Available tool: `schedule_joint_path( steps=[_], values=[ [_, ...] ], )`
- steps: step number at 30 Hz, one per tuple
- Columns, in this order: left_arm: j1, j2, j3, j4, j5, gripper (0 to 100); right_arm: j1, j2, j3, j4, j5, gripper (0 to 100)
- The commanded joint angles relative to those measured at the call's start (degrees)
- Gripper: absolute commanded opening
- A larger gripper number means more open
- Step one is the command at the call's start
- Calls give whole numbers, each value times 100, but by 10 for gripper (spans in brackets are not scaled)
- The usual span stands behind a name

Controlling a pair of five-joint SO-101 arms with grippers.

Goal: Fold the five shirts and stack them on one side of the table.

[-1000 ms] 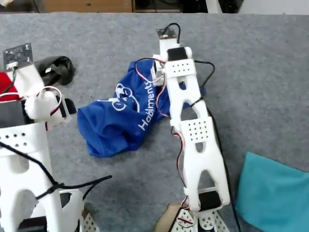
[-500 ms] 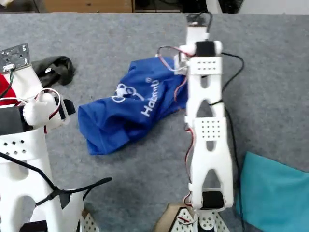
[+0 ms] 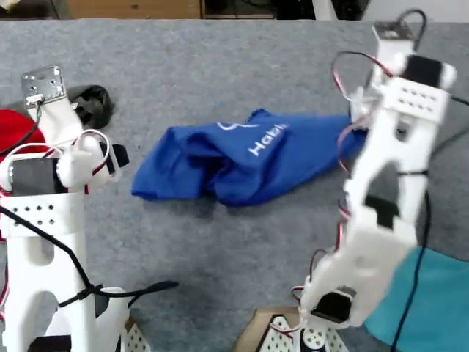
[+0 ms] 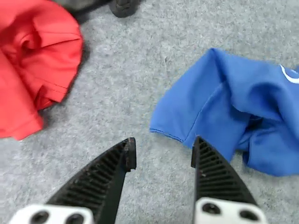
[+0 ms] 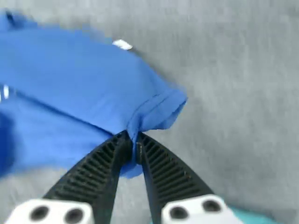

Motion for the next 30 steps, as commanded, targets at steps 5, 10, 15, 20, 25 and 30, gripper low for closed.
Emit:
schedule_joint_path(
  steps=[5, 10, 15, 20, 25, 30],
  values=[
    [176, -66, 26, -237, 44, 204, 1077, -2475, 2659, 88, 1495, 12],
    [141, -66, 26, -185, 26, 204, 1209, -3442, 3793, 97, 2171, 136],
    [141, -110, -26, 0, 26, 204, 989, -4611, 4435, 97, 2391, 258],
    [-97, -119, -62, 396, 18, 204, 470, -5464, 4462, 88, 2356, 256],
    [-686, -127, -193, 738, -79, 204, -1235, -5112, 4462, -378, 1257, 256],
    [-1090, -127, -237, 1319, -457, 200, -2615, -3556, 3987, -1415, 62, 256]
  ],
)
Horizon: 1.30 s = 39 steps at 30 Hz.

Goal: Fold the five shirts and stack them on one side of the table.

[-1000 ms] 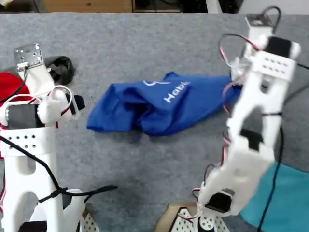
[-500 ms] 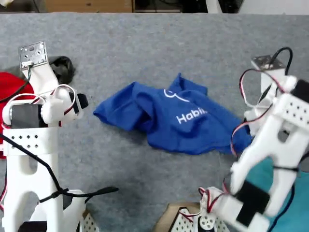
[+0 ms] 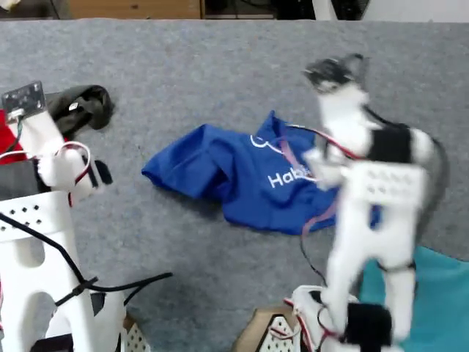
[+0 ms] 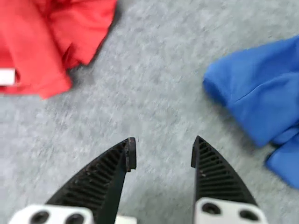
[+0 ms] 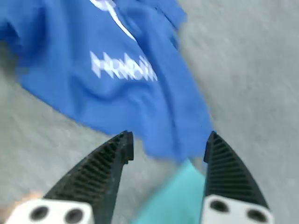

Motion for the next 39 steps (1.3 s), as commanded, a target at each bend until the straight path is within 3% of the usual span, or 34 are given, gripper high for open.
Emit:
schedule_joint_path(
  steps=[1, 8, 16, 24, 30, 33, 39],
  values=[
    [-299, -119, -255, 343, -237, 200, -831, 1226, -620, -703, -853, 256],
    [-791, -699, -44, 404, -545, 200, -989, 4488, -3407, -958, -2136, 256],
    [-782, -2695, 1081, 378, -914, 204, -1015, 7609, -6879, -9, -2611, 256],
    [-835, -4259, 1477, 413, -1152, 203, -716, 9807, -9754, 712, -2585, 216],
    [-1486, -4330, 1925, 378, -1152, 202, -242, 9877, -10202, 853, -2479, 2],
    [-1793, -4154, 1943, 369, -1354, 203, 101, 9552, -10255, 949, -2321, 15],
    [-1785, -3723, 1899, 369, -1389, 203, 778, 8462, -10220, 967, -1943, 8]
  ],
)
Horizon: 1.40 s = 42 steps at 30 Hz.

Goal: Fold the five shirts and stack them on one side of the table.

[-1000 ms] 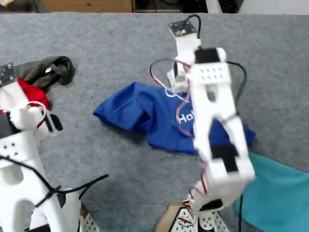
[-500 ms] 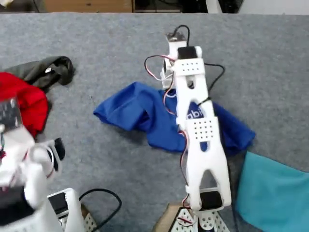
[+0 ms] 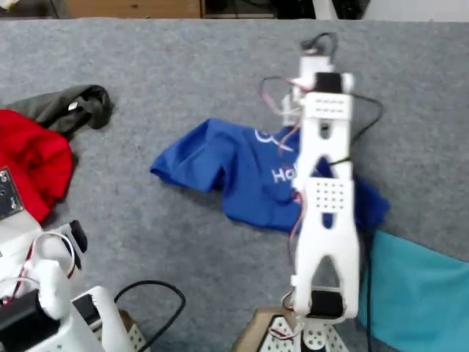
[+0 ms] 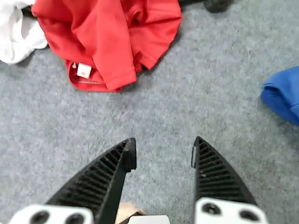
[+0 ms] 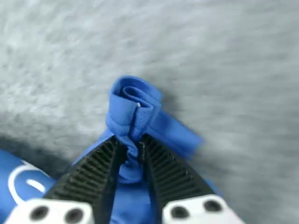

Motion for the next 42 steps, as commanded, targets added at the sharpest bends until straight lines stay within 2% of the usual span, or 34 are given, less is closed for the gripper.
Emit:
schedule_joint_path(
  steps=[1, 6, 9, 13, 17, 20, 23, 27, 31, 35, 42],
  values=[
    [-18, 295, -105, -18, -35, 204, 514, -1174, -233, 123, 237, 5],
    [185, 875, -580, -378, -167, 204, 1314, -2123, -189, 123, 264, 5],
    [765, 1341, -844, -545, -167, 204, 1833, -2703, 198, 123, 264, 5],
    [2031, 2149, -1160, -580, 88, 204, 2413, -3556, 1262, 123, 352, 5],
    [3543, 3213, -1618, -668, 563, 204, 2651, -4101, 2633, 105, 519, 5],
    [4527, 4101, -1899, -1011, 941, 205, 2774, -4145, 3380, 79, 440, 5],
    [5204, 5112, -1978, -1732, 1292, 205, 2800, -4066, 4057, -299, 255, 5],
    [5802, 6220, -2004, -2593, 1741, 205, 2703, -3697, 4690, -1407, -229, 5],
    [6303, 6870, -2004, -3358, 1899, 205, 2668, -3240, 4848, -2277, -563, 5],
    [6664, 7134, -2004, -4264, 1987, 200, 2659, -2791, 4822, -2611, -730, 5],
    [6664, 7653, -2004, -5776, 2593, 199, 2738, -2448, 4725, -2840, -870, 5]
  ],
)
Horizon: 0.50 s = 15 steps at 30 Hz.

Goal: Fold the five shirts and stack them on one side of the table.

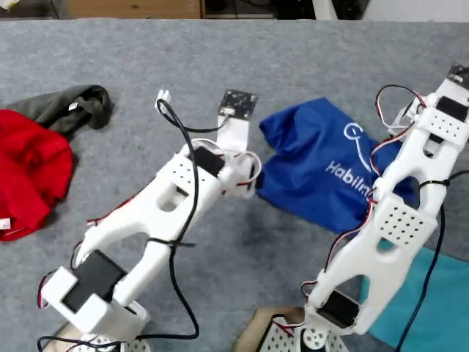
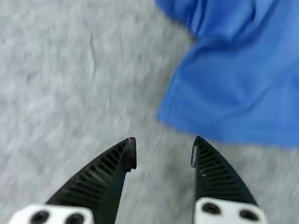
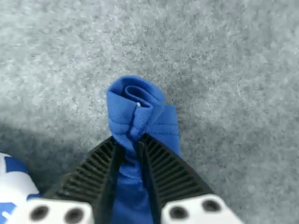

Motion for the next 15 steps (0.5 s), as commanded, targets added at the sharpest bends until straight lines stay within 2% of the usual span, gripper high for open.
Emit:
schedule_joint_path(
  steps=[1, 7, 10, 15],
  values=[
    [44, 198, -255, -642, 202, 199, 13, -13, -110, -132, -62, 5],
    [62, 1024, -316, -1160, 220, 199, 4, -13, -101, -299, -62, 5],
    [79, 1279, -571, -949, 220, 199, -4, -13, -101, -299, -62, 5],
    [62, 1411, -1292, -79, 229, 199, -4, -13, -101, -299, -62, 5]
  ],
)
